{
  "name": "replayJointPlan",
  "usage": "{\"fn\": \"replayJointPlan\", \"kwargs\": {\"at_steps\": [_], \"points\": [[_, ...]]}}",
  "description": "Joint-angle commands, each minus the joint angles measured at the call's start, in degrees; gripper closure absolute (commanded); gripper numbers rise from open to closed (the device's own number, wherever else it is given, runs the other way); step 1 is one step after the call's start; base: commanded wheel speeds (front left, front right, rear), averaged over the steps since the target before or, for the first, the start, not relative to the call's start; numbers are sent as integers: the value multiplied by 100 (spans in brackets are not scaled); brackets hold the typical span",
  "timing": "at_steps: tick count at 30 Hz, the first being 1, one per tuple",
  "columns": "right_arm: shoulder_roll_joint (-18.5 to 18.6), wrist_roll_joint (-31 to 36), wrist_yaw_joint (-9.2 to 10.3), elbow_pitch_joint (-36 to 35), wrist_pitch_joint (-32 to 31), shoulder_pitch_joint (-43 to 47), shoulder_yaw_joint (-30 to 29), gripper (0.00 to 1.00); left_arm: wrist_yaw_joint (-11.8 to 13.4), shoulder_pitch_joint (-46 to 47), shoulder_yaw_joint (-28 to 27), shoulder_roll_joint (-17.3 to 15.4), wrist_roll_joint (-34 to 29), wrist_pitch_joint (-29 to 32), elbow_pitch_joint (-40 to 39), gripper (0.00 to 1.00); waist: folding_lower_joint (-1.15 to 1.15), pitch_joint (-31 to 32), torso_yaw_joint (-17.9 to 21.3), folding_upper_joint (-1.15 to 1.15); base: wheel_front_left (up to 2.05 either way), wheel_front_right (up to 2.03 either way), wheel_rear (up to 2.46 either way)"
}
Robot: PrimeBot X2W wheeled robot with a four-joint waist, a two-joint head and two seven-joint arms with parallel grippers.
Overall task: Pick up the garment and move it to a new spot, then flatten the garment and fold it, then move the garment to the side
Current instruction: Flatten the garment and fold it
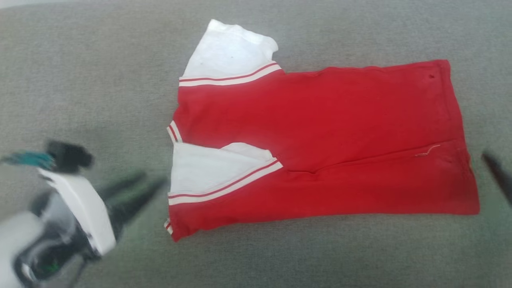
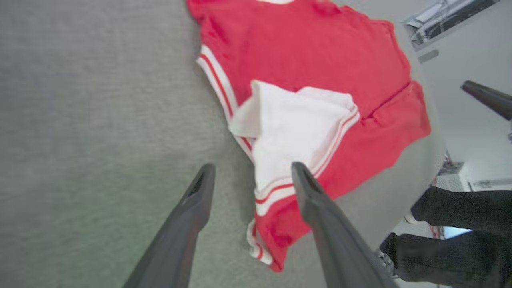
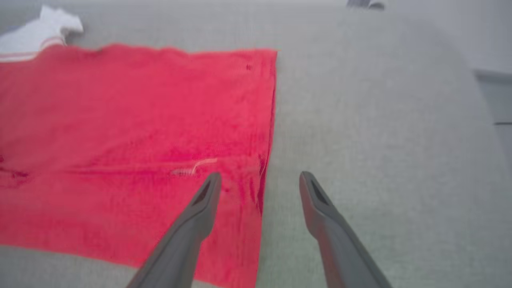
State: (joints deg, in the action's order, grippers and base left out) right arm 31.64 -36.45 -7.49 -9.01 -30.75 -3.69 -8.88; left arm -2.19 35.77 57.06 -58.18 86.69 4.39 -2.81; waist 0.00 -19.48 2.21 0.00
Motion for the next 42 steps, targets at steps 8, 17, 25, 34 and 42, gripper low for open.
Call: {"fn": "replayJointPlan", "kwargs": {"at_steps": [8,17,25,34,42], "points": [[-841,622,-1,180,2120,-767,37,0,250,868,-592,307,-642,-909,908,0,0,-119,404,0,0,0,0],[-1463,813,-1,425,3225,-1165,588,0,-60,2637,-627,916,-1327,-300,2738,0,0,-601,1207,0,0,0,0],[-1592,738,-1,509,3385,-1200,855,0,-427,3808,-240,1429,-1176,1544,4297,0,0,-889,1793,0,0,0,0],[-1665,566,-1,682,3506,-1273,1167,0,-434,4759,186,1403,-1230,3569,5206,0,0,-1284,2165,0,0,0,0],[-1557,504,-1,857,3509,-1485,1263,0,-504,4798,254,1627,-897,4408,5373,68,0,-1445,2146,0,0,0,0]]}}
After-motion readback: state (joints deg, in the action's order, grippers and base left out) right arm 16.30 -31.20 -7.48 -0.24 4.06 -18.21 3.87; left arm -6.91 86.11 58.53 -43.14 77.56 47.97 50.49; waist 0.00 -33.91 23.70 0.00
